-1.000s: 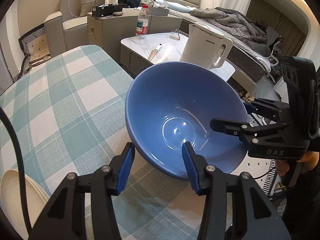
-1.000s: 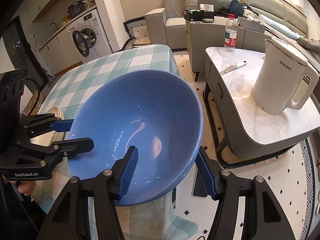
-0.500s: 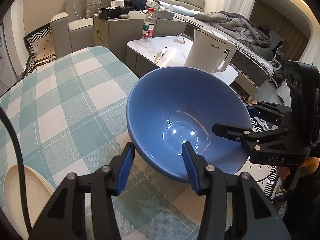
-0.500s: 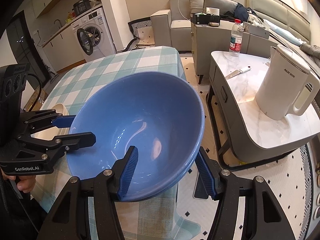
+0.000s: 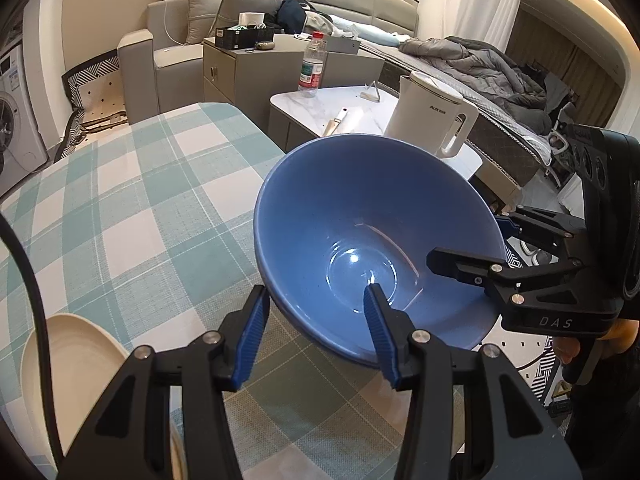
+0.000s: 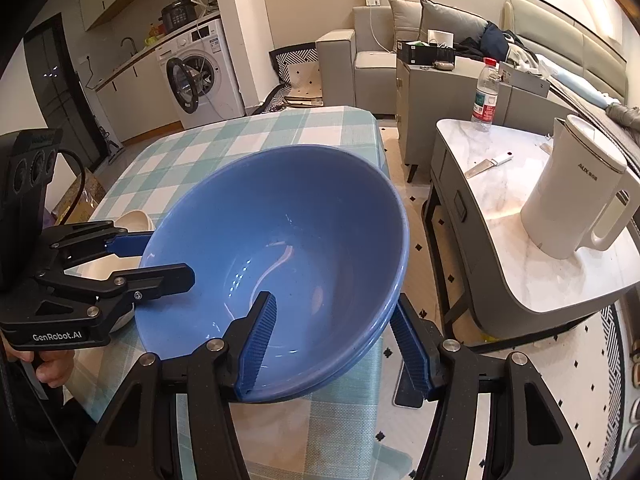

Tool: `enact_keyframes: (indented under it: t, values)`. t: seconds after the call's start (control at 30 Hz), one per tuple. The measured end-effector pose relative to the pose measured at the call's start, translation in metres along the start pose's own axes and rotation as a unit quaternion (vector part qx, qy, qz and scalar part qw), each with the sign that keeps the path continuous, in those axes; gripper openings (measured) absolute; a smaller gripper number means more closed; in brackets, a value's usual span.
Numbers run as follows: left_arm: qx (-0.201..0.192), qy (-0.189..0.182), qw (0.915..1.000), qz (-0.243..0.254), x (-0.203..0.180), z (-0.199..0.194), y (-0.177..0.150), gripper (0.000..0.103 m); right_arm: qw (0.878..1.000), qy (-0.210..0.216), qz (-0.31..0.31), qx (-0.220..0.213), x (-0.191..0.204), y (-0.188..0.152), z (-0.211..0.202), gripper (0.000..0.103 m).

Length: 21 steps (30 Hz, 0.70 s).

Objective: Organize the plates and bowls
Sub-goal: 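Carry the nested blue bowls with both grippers over the cream plate stack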

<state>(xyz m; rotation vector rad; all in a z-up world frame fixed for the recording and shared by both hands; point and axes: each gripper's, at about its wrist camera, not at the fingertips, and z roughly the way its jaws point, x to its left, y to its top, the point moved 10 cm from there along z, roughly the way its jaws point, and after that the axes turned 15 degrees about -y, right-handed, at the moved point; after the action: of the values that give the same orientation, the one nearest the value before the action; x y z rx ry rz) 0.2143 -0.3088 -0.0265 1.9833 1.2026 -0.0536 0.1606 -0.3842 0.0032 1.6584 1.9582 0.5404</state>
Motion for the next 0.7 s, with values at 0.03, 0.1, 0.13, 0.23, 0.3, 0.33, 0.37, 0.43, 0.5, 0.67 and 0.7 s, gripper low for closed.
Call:
enact_keyframes:
  t: [0.03,0.1,0.13,0.23,0.3,0.33,0.37,0.43,0.5,0.67,0.7]
  values:
    - [-0.001,0.001,1.0,-0.001,0.0,-0.002,0.0,0.048,1.0,0.001,0.0,-0.001,0.001,0.001,-0.001,0.061]
    - [-0.005,0.002,1.0,-0.002,0.001,-0.006,-0.001,0.048,1.0,0.002,-0.002,-0.004,0.004,0.002,-0.004,0.061]
    - [-0.007,0.003,1.0,-0.002,0.001,-0.008,-0.001,0.048,1.0,0.002,-0.004,-0.006,0.006,0.002,-0.006,0.061]
    - [-0.012,0.004,0.9999,-0.002,0.002,-0.015,-0.004,0.048,1.0,0.003,-0.007,-0.009,0.012,0.002,-0.01,0.061]
    - [-0.016,0.007,0.9998,-0.003,0.003,-0.021,-0.005,0.048,1.0,0.004,-0.009,-0.012,0.016,0.002,-0.014,0.061]
    - [-0.018,0.008,0.9998,-0.003,0.004,-0.023,-0.005,0.048,1.0,0.004,-0.01,-0.015,0.018,0.003,-0.016,0.061]
    - [-0.02,0.009,0.9998,-0.003,0.004,-0.025,-0.006,0.048,1.0,0.004,-0.01,-0.017,0.02,0.003,-0.018,0.061]
    - [-0.024,0.009,0.9997,-0.003,0.005,-0.03,-0.006,0.048,1.0,0.006,-0.011,-0.02,0.024,0.005,-0.022,0.061]
    - [-0.028,0.011,0.9995,-0.003,0.006,-0.035,-0.007,0.048,1.0,0.006,-0.013,-0.023,0.028,0.004,-0.025,0.061]
    - [-0.037,0.015,0.9992,-0.006,0.011,-0.047,-0.01,0.048,0.999,0.01,-0.017,-0.028,0.041,0.005,-0.031,0.061]
    - [-0.038,0.016,0.9991,-0.007,0.011,-0.049,-0.01,0.048,0.999,0.011,-0.018,-0.029,0.043,0.006,-0.032,0.061]
